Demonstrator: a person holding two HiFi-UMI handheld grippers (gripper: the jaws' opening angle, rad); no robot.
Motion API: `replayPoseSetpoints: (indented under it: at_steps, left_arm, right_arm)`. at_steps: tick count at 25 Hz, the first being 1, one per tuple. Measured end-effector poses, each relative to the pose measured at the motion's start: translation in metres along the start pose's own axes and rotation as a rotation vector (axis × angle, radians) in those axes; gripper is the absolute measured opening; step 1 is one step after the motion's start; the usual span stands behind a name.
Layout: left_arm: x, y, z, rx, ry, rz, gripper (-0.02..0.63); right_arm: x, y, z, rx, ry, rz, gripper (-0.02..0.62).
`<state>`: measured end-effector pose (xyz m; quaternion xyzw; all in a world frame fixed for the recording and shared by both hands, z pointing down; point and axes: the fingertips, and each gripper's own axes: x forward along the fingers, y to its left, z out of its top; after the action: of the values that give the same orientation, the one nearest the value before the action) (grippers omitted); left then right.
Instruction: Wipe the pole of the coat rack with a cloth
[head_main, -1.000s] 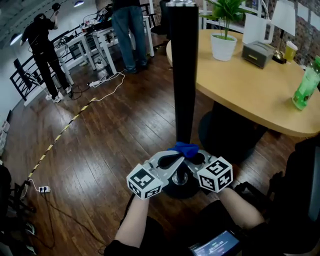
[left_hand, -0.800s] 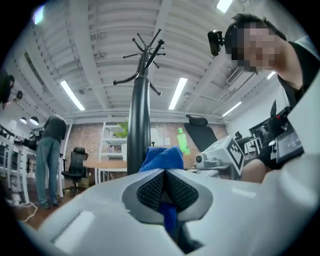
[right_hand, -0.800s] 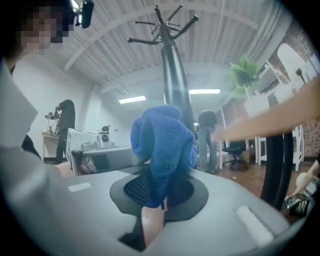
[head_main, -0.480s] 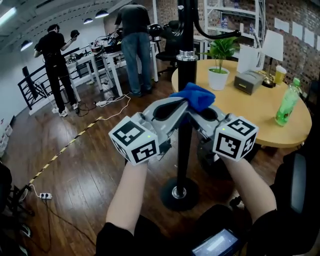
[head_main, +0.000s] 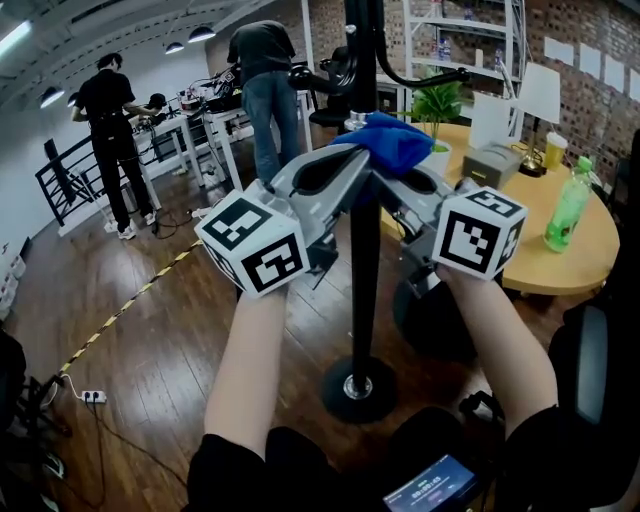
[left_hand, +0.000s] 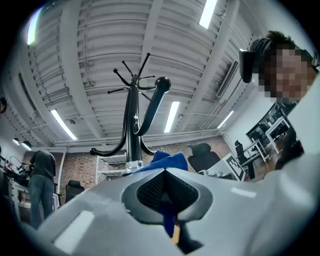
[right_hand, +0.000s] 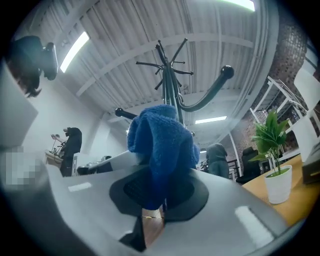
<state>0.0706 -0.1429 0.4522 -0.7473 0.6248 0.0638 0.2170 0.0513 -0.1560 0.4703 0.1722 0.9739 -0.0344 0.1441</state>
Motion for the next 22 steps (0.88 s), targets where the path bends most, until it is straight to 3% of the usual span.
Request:
replayPoseSetpoints:
  at_steps: [4,11,16,22]
  left_arm:
    - [-0.006,-0.011,-0.039,-0.031,0.063,-0.011,0.005]
    - [-0.042,-0.037,-0.153,-0.141,0.161,-0.033,0.005]
    - [-0.077,-0.06,-0.23,-0.158,0.217,-0.061,0.005]
    - [-0.119,-0.089,-0.337,-0.139,0.369,-0.096,0.005]
  right_arm:
    - [-0.017,-0.007,-0.037,0.01,0.037,-0.021,0.051]
    - [-0.054,-0.016,-0.157,0.082,0.194,-0.058,0.051]
    - [-0.081,-0.013,-0.244,0.062,0.307,-0.081,0.051]
    - [-0.116,-0.016,-0.358,0.072,0.458,-0.091,0.051]
